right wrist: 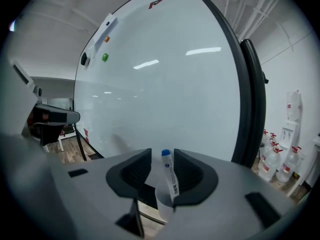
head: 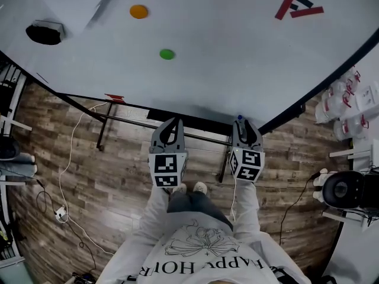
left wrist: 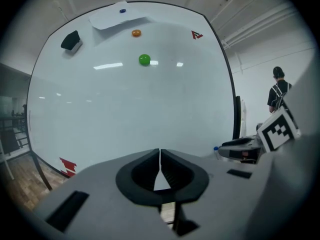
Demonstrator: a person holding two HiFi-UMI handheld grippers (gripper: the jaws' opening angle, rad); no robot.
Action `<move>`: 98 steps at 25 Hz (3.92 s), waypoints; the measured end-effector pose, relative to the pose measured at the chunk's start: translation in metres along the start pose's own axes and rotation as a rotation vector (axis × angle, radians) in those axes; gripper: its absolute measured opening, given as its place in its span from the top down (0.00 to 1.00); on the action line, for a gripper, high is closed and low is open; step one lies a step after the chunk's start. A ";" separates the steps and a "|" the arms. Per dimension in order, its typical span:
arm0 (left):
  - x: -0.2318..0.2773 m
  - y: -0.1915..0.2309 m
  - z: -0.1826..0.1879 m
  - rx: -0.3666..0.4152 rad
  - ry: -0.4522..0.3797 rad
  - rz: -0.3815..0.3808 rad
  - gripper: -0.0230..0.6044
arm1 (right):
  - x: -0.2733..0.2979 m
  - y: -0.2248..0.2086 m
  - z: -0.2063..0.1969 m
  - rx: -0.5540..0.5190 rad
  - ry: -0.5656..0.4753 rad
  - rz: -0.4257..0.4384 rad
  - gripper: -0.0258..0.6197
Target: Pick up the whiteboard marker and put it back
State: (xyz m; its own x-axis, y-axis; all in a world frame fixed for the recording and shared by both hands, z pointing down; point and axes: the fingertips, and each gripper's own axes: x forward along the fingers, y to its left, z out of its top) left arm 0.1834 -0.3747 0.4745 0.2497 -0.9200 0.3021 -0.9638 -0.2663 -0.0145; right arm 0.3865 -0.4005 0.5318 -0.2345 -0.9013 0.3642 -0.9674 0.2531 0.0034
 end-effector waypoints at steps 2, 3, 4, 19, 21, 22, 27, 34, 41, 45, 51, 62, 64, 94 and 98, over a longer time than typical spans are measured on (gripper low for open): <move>0.003 0.004 -0.003 -0.002 0.009 -0.003 0.95 | 0.006 0.000 -0.003 -0.003 0.009 -0.010 0.77; 0.004 0.005 -0.005 -0.003 0.012 -0.004 0.95 | 0.008 -0.001 -0.004 -0.007 0.014 -0.015 0.77; 0.005 0.007 -0.005 -0.005 0.011 -0.005 0.95 | 0.011 -0.001 -0.005 -0.012 0.020 -0.020 0.77; 0.012 0.022 0.000 -0.013 0.001 -0.018 0.95 | 0.021 -0.009 -0.011 -0.091 0.086 -0.121 0.84; 0.010 0.023 -0.001 -0.015 0.002 -0.016 0.95 | 0.021 -0.009 -0.012 -0.095 0.090 -0.123 0.85; 0.009 0.024 -0.001 -0.016 0.002 -0.014 0.95 | 0.021 -0.009 -0.012 -0.096 0.092 -0.123 0.85; 0.002 0.028 0.002 -0.017 -0.003 -0.006 0.95 | 0.019 -0.008 -0.008 -0.074 0.086 -0.115 0.86; -0.004 0.031 0.012 -0.019 -0.035 -0.007 0.95 | 0.004 -0.007 0.016 -0.051 0.032 -0.124 0.86; -0.011 0.031 0.028 -0.017 -0.079 -0.021 0.95 | -0.022 -0.008 0.050 -0.027 -0.059 -0.153 0.86; -0.018 0.033 0.038 -0.015 -0.104 -0.028 0.95 | -0.036 -0.006 0.072 -0.032 -0.108 -0.167 0.86; -0.032 0.041 0.051 -0.014 -0.143 -0.024 0.95 | -0.052 0.006 0.098 -0.031 -0.170 -0.163 0.86; -0.055 0.072 0.058 -0.032 -0.174 0.024 0.95 | -0.044 0.050 0.106 -0.115 -0.159 -0.104 0.86; -0.060 0.081 0.055 -0.036 -0.172 0.041 0.95 | -0.036 0.060 0.101 -0.136 -0.141 -0.088 0.86; -0.093 0.177 -0.042 -0.131 0.001 0.236 0.95 | 0.090 0.184 -0.048 -0.835 0.173 0.132 0.86; -0.096 0.180 -0.051 -0.141 0.017 0.246 0.95 | 0.100 0.191 -0.063 -0.862 0.192 0.154 0.85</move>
State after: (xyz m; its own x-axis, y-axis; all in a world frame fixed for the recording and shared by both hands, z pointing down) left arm -0.0188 -0.3193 0.4910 0.0057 -0.9467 0.3220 -0.9990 0.0085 0.0430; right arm 0.1847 -0.4201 0.6278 -0.2614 -0.7805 0.5678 -0.5007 0.6126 0.6116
